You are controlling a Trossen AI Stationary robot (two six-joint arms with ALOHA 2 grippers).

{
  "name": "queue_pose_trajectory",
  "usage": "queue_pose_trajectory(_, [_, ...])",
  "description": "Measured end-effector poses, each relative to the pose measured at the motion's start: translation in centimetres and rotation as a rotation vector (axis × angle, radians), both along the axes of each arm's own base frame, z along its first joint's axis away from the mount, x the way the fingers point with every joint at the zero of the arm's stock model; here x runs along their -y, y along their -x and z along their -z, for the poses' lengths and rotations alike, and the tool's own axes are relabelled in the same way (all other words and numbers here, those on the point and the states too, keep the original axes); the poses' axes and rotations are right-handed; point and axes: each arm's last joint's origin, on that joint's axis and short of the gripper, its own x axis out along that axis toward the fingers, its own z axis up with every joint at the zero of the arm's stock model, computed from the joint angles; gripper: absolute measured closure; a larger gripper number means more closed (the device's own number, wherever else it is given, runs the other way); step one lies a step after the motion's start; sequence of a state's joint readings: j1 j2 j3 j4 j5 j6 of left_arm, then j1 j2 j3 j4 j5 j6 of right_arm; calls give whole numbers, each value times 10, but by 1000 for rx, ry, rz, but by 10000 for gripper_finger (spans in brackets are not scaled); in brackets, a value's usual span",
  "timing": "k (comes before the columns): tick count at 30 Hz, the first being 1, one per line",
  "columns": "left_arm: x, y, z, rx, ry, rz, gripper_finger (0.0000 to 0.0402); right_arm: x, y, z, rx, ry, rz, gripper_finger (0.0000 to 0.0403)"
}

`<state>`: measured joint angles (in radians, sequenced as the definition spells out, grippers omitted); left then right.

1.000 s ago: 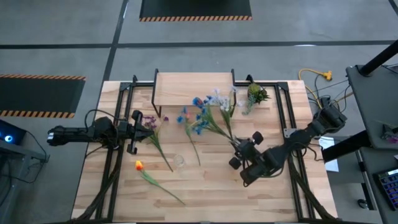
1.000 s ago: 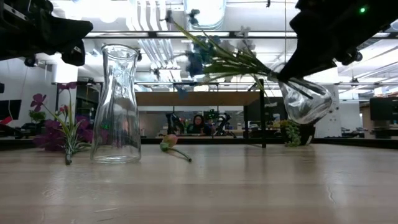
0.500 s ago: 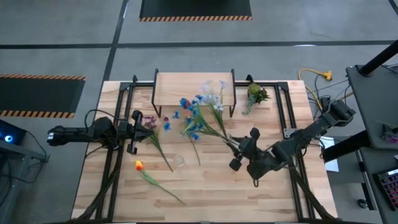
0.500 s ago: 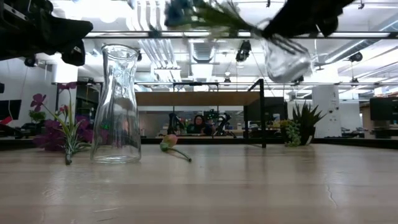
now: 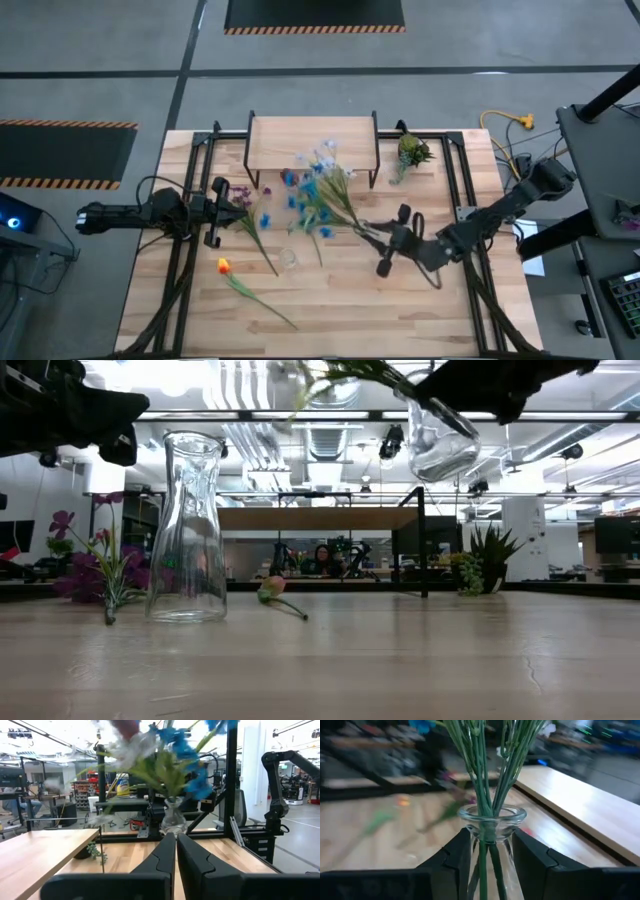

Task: Pick and place flowers into a vace then onto a shelf
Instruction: Adjust the right transparent crystal vase

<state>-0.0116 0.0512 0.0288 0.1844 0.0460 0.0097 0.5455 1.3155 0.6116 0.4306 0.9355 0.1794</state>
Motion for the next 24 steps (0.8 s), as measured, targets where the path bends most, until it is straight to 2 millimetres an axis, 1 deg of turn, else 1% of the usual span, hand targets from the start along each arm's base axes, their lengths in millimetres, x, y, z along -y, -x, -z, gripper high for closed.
queue_pose_trajectory(3, [0,0,0,0,0,0,402,8,5,9,101,-4,-105,291])
queue_pose_trajectory(6, [0,0,0,0,0,0,402,21,13,20,170,-4,-125,291])
queue_pose_trajectory(10, [0,0,0,1,0,0,402,33,25,39,155,12,-111,291])
queue_pose_trajectory(14, [0,0,0,1,0,0,402,40,36,56,138,-7,-111,291])
queue_pose_trajectory(17, [0,0,0,2,0,0,402,43,44,65,159,-30,-109,291])
queue_pose_trajectory(21, [0,0,-1,7,0,0,402,45,46,72,199,-45,-106,291])
queue_pose_trajectory(24, [0,0,-1,7,0,0,402,45,40,76,227,-41,-127,291])
